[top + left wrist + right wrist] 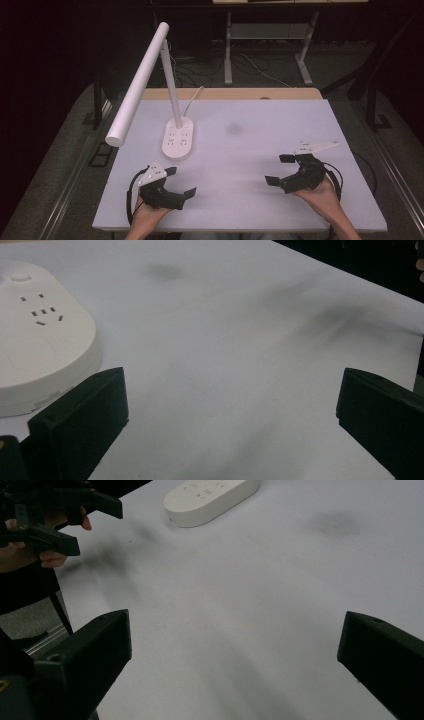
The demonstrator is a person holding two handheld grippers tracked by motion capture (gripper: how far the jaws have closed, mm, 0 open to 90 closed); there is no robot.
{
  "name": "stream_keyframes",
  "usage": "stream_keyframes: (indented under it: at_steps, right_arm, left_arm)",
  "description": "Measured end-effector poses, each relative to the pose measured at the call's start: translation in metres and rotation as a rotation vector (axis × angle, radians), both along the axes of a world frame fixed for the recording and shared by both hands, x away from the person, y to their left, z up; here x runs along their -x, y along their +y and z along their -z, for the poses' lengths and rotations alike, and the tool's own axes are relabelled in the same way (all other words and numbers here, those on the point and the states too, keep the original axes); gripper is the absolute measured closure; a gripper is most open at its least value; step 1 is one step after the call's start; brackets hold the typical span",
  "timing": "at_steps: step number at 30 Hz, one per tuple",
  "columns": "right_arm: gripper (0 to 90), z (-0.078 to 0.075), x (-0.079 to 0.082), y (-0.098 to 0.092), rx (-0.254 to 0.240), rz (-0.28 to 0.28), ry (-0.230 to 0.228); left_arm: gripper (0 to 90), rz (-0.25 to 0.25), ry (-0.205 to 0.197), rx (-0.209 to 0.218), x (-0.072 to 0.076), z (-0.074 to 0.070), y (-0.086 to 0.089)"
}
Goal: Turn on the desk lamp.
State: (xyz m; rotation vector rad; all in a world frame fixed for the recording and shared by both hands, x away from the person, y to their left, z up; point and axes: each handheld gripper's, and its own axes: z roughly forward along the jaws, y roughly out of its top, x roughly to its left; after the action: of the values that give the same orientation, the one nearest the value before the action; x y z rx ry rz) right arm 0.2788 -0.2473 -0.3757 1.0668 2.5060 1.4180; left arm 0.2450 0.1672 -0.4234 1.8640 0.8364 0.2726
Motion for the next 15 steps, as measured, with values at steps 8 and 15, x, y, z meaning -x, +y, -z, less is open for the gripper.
stream_keyframes:
  at_steps: [8, 15]
  right_arm:
    - [0.7, -0.006, -0.013, 0.012, 0.013, -0.024, 0.008]
    - [0.7, -0.011, -0.021, 0.017, 0.019, -0.034, 0.016]
  left_arm:
    - [0.0, -0.006, -0.001, 0.008, 0.000, 0.000, 0.001]
    - [0.0, -0.011, -0.005, 0.003, 0.000, 0.000, 0.002]
